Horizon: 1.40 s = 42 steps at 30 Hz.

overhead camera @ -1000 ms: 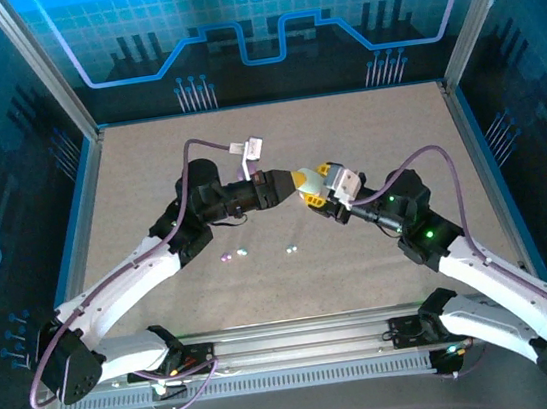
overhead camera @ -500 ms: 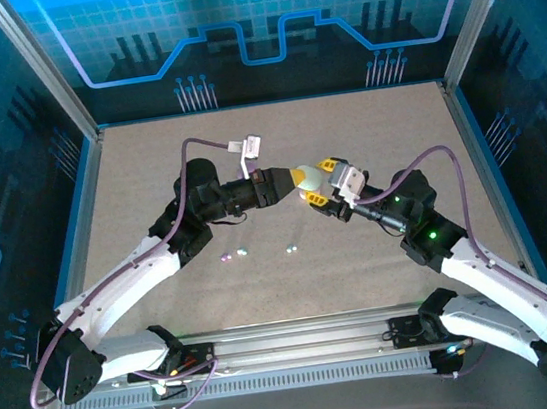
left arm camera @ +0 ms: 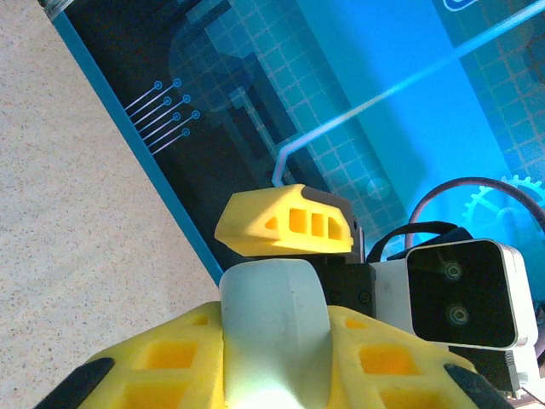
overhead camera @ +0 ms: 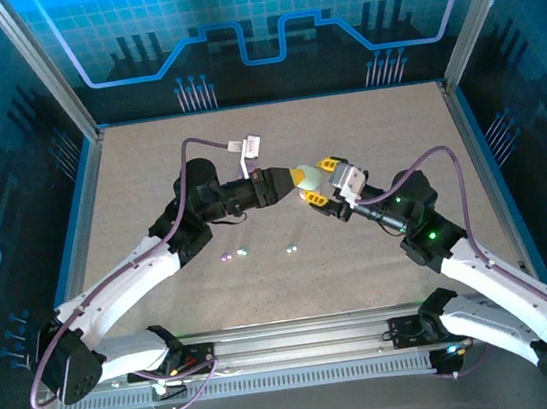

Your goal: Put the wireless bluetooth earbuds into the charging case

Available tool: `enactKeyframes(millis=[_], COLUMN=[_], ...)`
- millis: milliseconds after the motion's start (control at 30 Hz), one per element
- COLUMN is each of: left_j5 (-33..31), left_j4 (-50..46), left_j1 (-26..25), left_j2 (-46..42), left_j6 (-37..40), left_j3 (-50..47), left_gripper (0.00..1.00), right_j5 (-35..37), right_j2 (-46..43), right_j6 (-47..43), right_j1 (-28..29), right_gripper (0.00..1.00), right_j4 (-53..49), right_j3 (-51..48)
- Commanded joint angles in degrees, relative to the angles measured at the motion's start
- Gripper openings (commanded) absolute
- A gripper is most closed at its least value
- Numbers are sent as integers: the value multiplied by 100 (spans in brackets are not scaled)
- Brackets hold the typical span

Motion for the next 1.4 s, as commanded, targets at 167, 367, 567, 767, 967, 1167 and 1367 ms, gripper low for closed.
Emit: enactKeyframes(millis=[167, 367, 567, 767, 967, 1167, 1367], left_j5=[70, 68, 105, 142, -136, -241, -57], left_j4=[-172, -166, -218, -236, -206, -18, 722], left_j1=[42, 47, 43, 46, 45, 48, 47], left_j2=[92, 116, 146, 155, -194, -724, -1059], left_j6=[-147, -193, -192, 49, 1075, 2868, 4789], left_j3=[25, 40, 77, 79, -186, -686, -1519], left_gripper=[10, 10, 10, 29, 52, 67, 60], right_j5=[27, -22, -137, -274, -1089, -2266, -3263], right_j2=[-153, -153, -126, -118, 4, 243, 586], right_j6=[26, -18, 16, 129, 694, 1046, 979], right_j1=[-67, -68, -67, -86, -366, -669, -818], right_gripper=[58, 52, 46, 38, 35, 34, 33], right_j4=[564, 465, 368, -13, -1108, -1854, -2532], right_j3=[-88, -73, -44, 111, 470, 852, 1370])
